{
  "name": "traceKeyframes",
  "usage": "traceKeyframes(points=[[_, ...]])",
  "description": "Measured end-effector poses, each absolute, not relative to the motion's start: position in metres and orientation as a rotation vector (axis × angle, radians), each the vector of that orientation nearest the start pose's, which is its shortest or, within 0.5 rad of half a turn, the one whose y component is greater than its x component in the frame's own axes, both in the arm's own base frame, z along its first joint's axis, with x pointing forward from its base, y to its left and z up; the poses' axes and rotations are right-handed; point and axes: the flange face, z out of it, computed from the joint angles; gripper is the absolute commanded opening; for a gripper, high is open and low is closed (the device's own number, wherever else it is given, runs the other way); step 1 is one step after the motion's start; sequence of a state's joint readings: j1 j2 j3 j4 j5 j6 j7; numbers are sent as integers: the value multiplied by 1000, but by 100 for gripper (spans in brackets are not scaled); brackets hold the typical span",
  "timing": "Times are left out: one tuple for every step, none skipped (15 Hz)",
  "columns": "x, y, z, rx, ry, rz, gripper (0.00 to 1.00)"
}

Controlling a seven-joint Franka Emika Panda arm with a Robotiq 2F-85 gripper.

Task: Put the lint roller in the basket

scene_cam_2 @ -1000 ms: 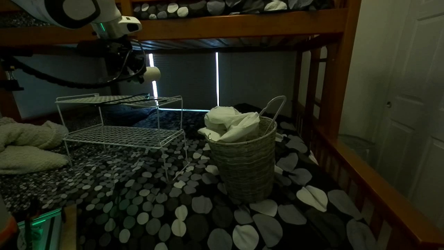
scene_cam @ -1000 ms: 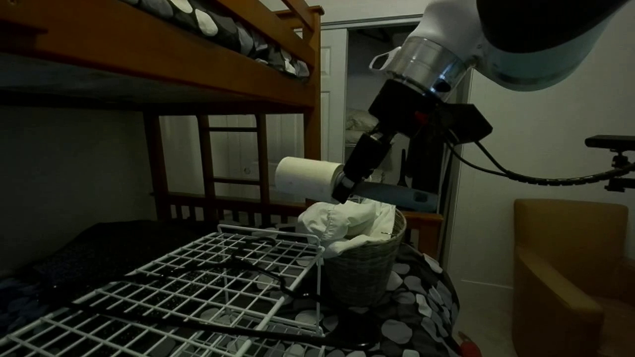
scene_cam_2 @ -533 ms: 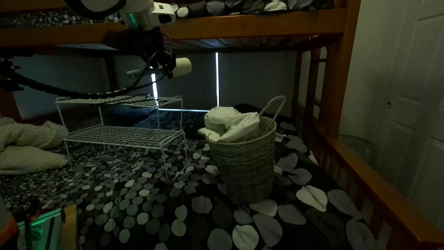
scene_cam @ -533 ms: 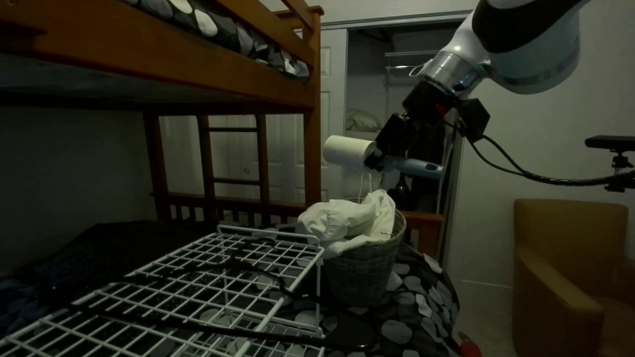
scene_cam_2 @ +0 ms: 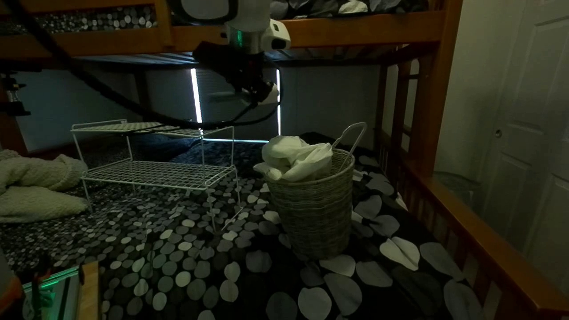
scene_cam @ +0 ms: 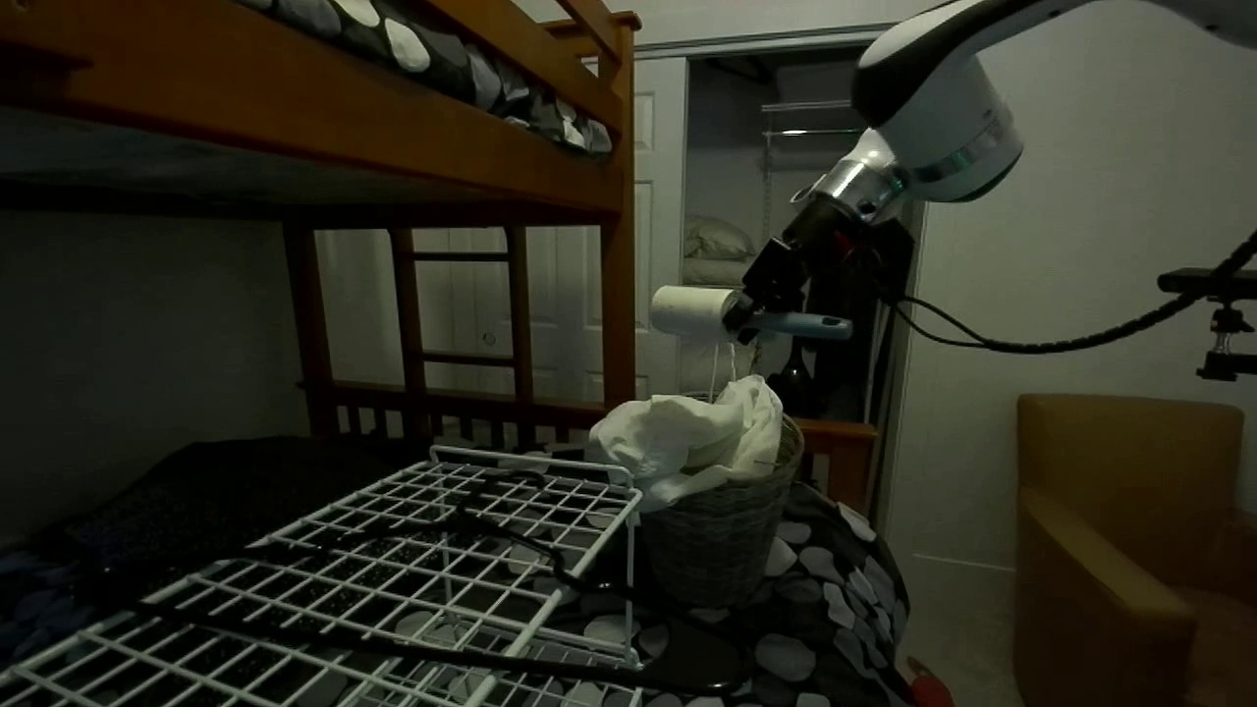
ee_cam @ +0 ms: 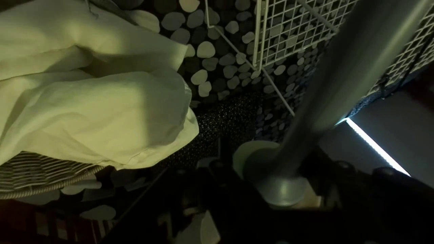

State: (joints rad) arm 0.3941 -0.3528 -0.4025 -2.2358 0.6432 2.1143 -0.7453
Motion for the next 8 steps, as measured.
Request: traceKeyframes(points=[[492,5,527,-2406,-550,-504,27],[505,3,521,-2402,-535,-458,27],[520,-1,512,-2404,-514,-413,27],[532,-6,503,-2409,-492,-378,27],[542,-12,494,-2413,-469,-343,27],[551,-20,483,-2420,-446,-309,27],[558,-28,471,-2429,-420,-280,27],[564,-36,460,-2438,-396,-260,27]])
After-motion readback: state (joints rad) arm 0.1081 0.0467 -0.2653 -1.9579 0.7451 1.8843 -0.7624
